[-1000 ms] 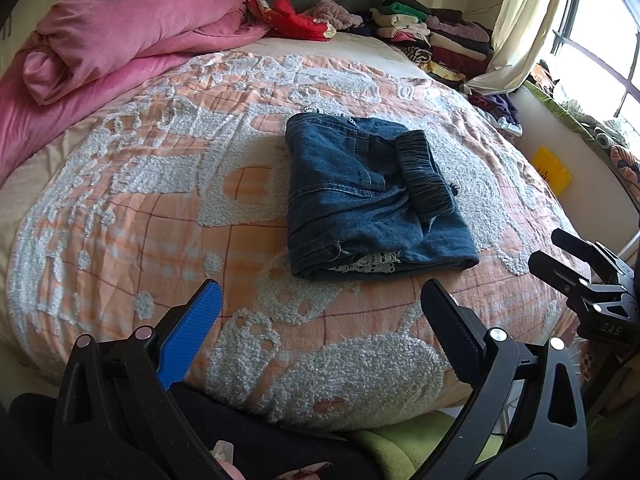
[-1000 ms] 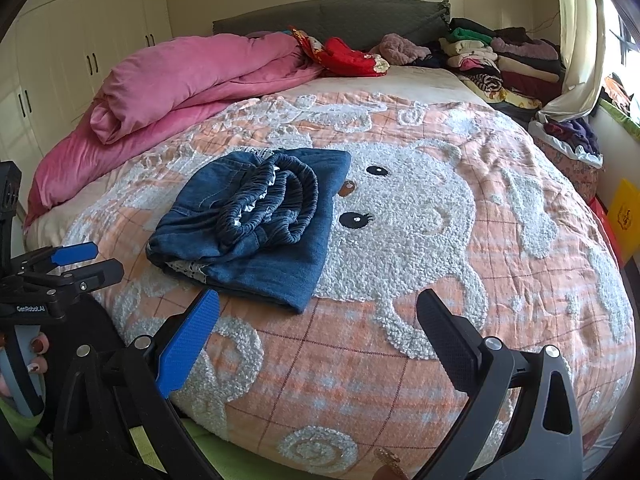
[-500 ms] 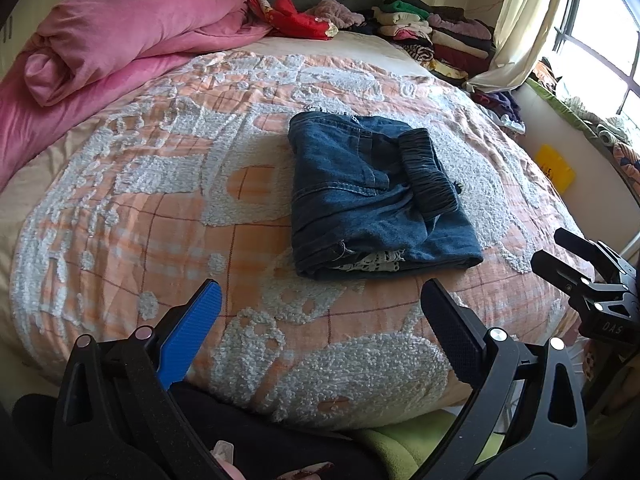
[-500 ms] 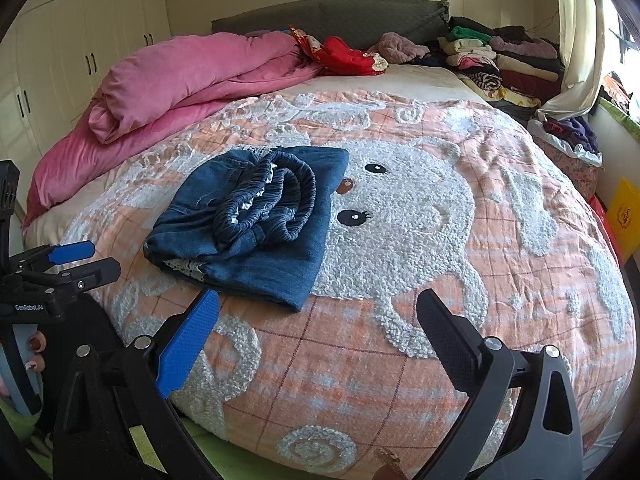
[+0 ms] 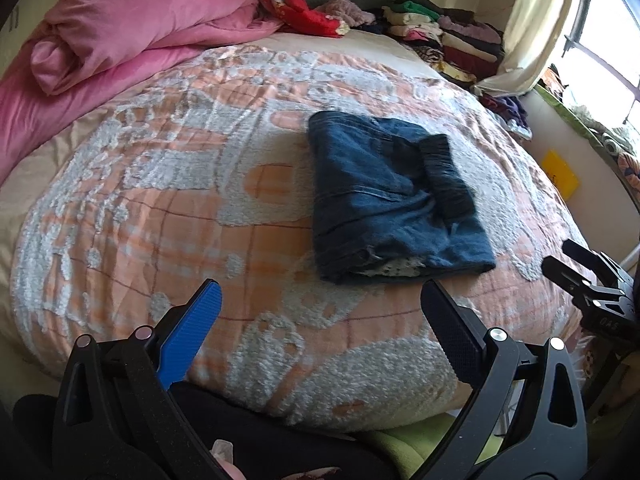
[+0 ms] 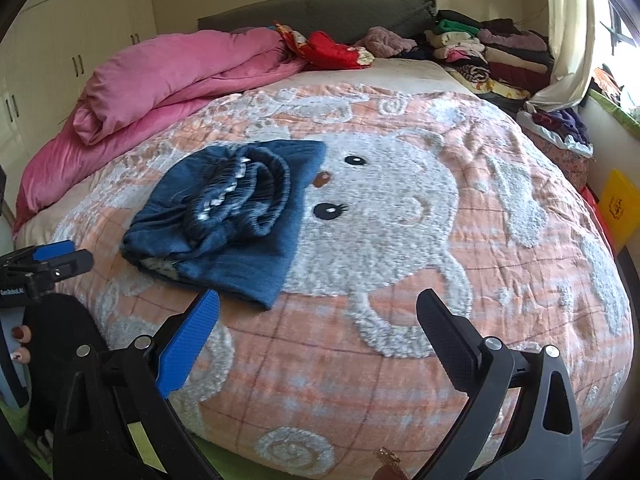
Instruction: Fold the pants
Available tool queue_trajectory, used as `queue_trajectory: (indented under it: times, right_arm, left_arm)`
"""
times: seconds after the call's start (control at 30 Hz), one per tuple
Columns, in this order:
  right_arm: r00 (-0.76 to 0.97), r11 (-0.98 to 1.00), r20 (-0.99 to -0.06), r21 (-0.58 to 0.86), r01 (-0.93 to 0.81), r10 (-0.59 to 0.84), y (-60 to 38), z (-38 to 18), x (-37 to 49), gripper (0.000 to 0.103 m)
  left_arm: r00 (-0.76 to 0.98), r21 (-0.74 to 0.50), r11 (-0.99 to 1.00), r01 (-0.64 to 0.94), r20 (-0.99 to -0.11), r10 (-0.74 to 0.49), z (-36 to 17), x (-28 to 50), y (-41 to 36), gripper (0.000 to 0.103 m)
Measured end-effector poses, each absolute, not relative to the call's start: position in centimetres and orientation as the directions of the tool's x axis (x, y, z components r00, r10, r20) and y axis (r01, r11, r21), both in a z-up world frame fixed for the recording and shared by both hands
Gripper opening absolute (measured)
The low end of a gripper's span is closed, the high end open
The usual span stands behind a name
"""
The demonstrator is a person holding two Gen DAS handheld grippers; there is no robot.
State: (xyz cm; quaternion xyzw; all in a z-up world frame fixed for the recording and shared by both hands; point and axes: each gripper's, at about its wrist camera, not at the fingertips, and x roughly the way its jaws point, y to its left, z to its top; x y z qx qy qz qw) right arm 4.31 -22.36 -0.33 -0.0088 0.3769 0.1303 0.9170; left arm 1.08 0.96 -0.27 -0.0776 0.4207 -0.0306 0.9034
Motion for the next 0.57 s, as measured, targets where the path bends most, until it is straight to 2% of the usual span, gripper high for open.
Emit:
queue_trajectory:
  times: [0.23,0.3,0.4,0.57]
  right_arm:
    - [0.705,0.986,-0.691,0.077,-0.147,0.16,-26.5,-0.7,7.0,0.098]
    - [0.707,0.992,-0.695,0.083,-0.099,0.129,-28.8,-0.7,8.7,0.098]
    - [0.711,0.997,-0.7,0.067,-0.031,0.069,-32.6,-0.8,11.8,0.098]
    - [0.679,0.988,-0.729,0.023,0.155,-0.089,-40.8,-1.9,19.1,0.098]
  left_arm:
    - [0.66,-0.147,0.977,-0.157,-0.751,-0.007,-0.4,2.9,6.3,0.093]
    - [0.661,-0.104,0.966,-0.237,-0.746,0.082,-0.2,4.2,9.0,0.093]
    - [0.603,-0.03,0.928,-0.372,-0.767,0.217,-0.7,7.3,13.8,0.093]
    - [0.473,0.027,0.854,-0.52,-0.824,0.313,-3.0,14.1,22.3,0.093]
